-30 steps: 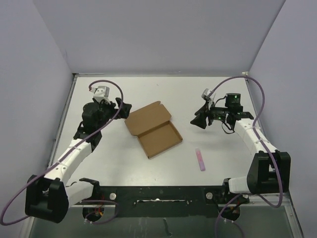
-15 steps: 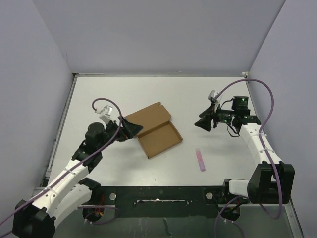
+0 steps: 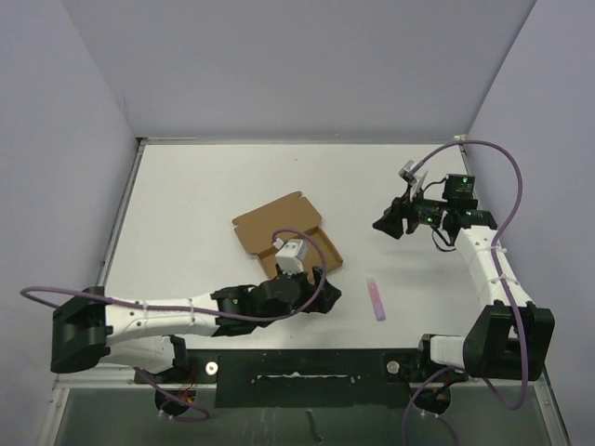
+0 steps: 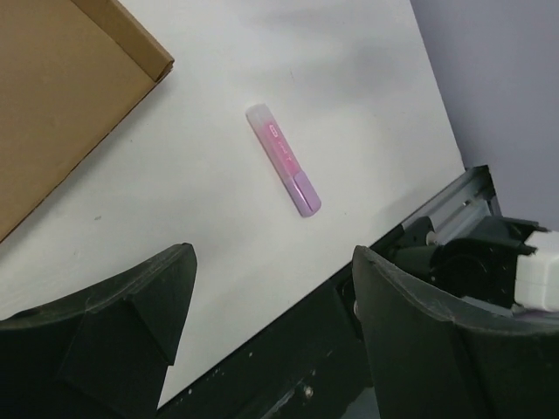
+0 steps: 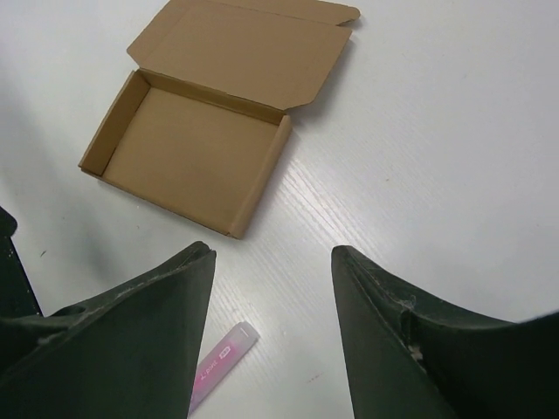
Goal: Fold the paper box
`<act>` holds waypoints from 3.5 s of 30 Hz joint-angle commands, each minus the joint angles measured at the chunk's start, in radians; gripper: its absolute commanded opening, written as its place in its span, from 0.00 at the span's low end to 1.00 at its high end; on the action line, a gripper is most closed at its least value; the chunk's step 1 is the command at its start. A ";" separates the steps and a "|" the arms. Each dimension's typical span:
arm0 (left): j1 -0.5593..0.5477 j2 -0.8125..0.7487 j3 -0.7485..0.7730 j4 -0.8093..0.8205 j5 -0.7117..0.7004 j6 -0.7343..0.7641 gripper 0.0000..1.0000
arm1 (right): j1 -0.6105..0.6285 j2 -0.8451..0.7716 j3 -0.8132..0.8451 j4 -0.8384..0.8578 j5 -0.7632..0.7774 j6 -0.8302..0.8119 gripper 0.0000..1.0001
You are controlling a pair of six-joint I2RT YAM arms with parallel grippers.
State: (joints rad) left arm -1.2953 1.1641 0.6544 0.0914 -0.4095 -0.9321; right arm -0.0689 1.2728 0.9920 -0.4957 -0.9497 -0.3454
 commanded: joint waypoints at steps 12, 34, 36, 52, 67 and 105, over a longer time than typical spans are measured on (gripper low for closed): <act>-0.058 0.703 0.896 -0.803 -0.186 -0.349 0.64 | -0.078 0.010 0.058 -0.008 0.131 0.070 0.59; -0.003 1.206 1.445 -1.055 0.002 -0.248 0.61 | -0.157 0.017 0.056 -0.006 0.124 0.091 0.60; 0.001 1.229 1.472 -1.070 0.003 -0.242 0.60 | -0.158 0.016 0.056 -0.006 0.121 0.092 0.60; 0.004 1.349 1.608 -1.205 -0.036 -0.199 0.49 | -0.169 0.015 0.050 0.002 0.113 0.101 0.61; -0.001 1.257 1.479 -1.178 -0.104 -0.087 0.25 | -0.173 0.013 0.045 0.006 0.104 0.107 0.61; 0.281 0.405 0.564 -0.411 0.306 0.412 0.09 | -0.178 0.020 0.030 0.025 0.075 0.118 0.61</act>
State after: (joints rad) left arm -1.0698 1.6752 1.2392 -0.2977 -0.1322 -0.5797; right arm -0.2428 1.2915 1.0115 -0.5098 -0.8486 -0.2329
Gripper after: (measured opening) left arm 0.272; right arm 0.611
